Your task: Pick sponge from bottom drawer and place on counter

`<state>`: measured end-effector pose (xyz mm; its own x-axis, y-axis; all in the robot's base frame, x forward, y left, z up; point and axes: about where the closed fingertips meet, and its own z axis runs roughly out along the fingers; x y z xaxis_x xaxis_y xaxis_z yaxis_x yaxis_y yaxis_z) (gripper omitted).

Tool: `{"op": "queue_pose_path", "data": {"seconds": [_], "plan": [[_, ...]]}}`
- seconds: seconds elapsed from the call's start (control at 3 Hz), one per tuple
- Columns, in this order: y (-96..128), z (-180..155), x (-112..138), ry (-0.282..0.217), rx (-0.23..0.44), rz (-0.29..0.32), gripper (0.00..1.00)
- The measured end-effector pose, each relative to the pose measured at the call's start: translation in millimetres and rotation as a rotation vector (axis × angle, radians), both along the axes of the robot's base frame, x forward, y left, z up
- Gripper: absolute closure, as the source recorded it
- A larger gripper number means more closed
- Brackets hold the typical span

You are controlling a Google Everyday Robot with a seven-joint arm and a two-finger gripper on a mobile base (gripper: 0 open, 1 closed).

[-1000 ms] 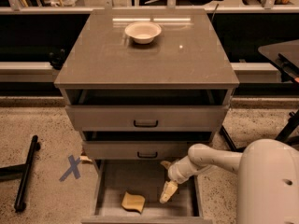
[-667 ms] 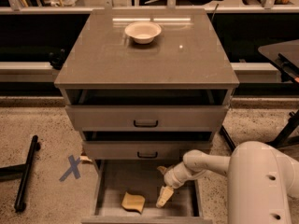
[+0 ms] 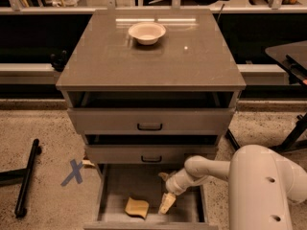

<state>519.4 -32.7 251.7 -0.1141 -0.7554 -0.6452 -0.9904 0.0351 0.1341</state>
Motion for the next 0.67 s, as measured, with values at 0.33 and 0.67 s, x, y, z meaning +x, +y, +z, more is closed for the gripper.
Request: {"op": "queue_pose_path", "data": {"seconds": [0.33, 0.67], "plan": [[15.8, -15.9, -2.0, -0.058, 0.019, 0.039, 0.0], [27.3, -22.6, 0.6, -0.121, 0.021, 0.051, 0.0]]}}
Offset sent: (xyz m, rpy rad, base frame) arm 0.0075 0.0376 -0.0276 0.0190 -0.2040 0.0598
